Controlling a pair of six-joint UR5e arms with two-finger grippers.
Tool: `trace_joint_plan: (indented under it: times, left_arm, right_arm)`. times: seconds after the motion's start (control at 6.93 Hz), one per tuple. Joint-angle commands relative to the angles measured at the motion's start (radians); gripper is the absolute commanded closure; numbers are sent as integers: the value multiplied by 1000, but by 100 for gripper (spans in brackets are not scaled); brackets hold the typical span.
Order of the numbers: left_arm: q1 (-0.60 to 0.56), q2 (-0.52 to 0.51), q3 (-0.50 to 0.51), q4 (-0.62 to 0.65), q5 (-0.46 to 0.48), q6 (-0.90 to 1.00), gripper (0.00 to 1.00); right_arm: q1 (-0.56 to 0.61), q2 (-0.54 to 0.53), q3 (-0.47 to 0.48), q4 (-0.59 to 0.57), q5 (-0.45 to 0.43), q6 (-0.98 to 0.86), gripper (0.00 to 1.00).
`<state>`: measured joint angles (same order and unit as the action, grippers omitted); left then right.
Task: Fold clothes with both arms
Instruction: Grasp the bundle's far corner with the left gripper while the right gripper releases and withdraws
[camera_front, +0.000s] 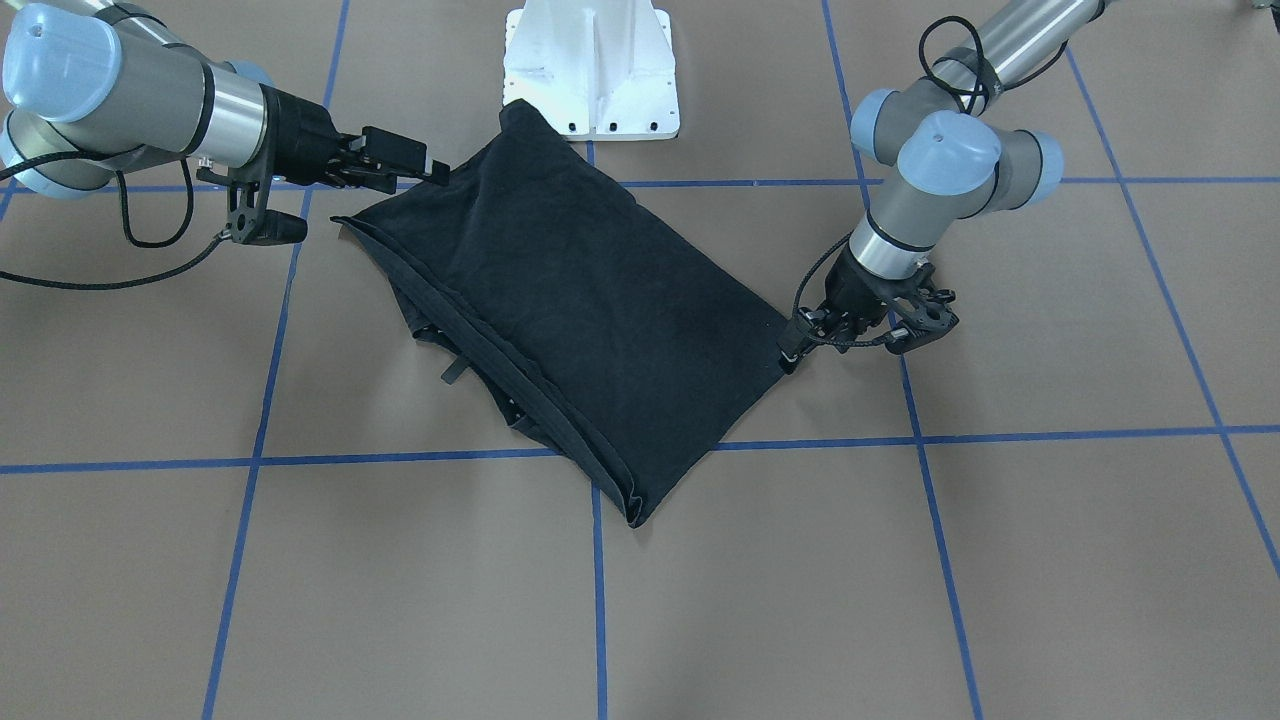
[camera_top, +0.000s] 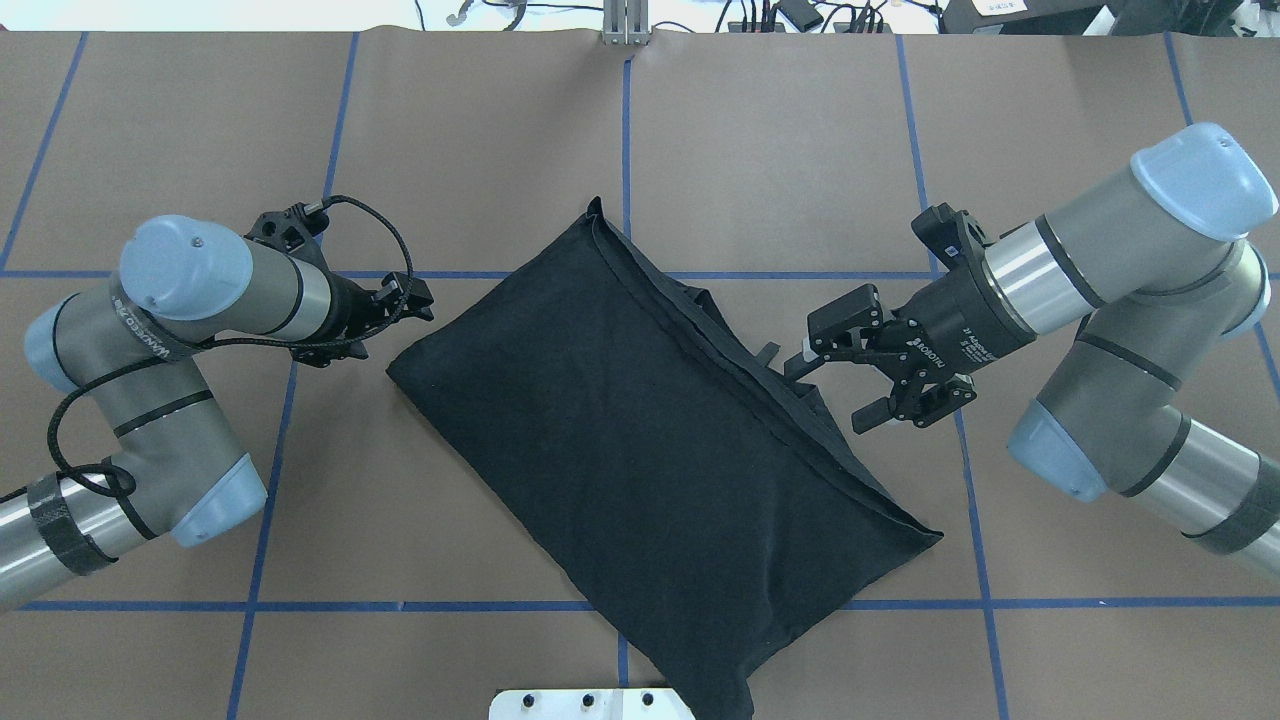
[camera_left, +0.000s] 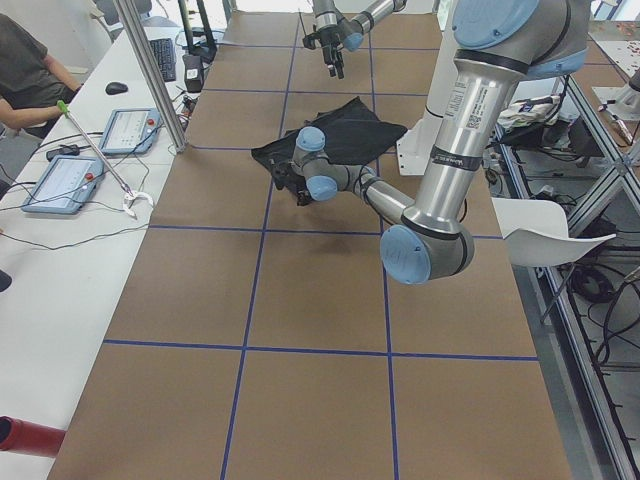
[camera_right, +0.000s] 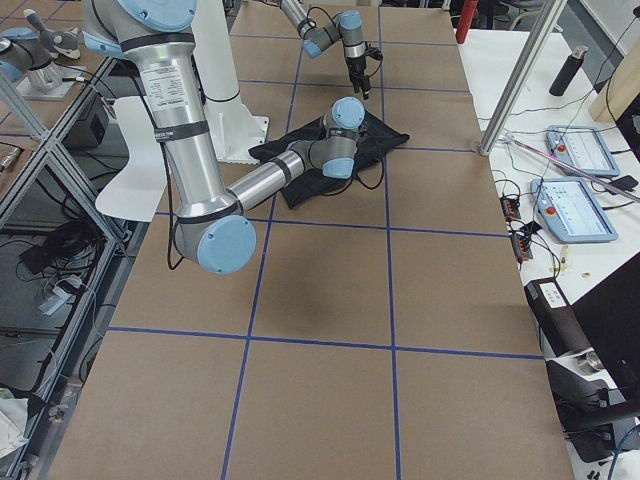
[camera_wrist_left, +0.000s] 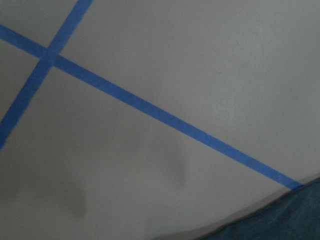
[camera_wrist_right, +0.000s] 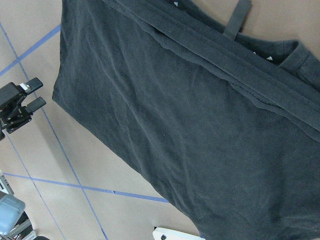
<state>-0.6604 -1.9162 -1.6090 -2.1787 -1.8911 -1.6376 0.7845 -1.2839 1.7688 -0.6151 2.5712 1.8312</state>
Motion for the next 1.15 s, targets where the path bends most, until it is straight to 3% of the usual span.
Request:
trace_joint_plan:
  times: [0.0,0.29,0.58,0.72,1.01]
  left_arm:
    - [31,2,1,2,3,-2,0]
    - [47,2,1,4,3,-4,1]
    - [47,3,6,4,1,-4,18]
    - [47,3,6,4,1,-2,31]
    - [48,2,6,4,0,-2,78]
  right_arm:
    - [4,0,0,2,-11,-1,0]
    - [9,0,0,2,-11,-1,0]
    - [13,0,0,0,-11,-1,0]
    - [13,0,0,0,-11,-1,0]
    - [13,-2,-3,0,-9,-1,0]
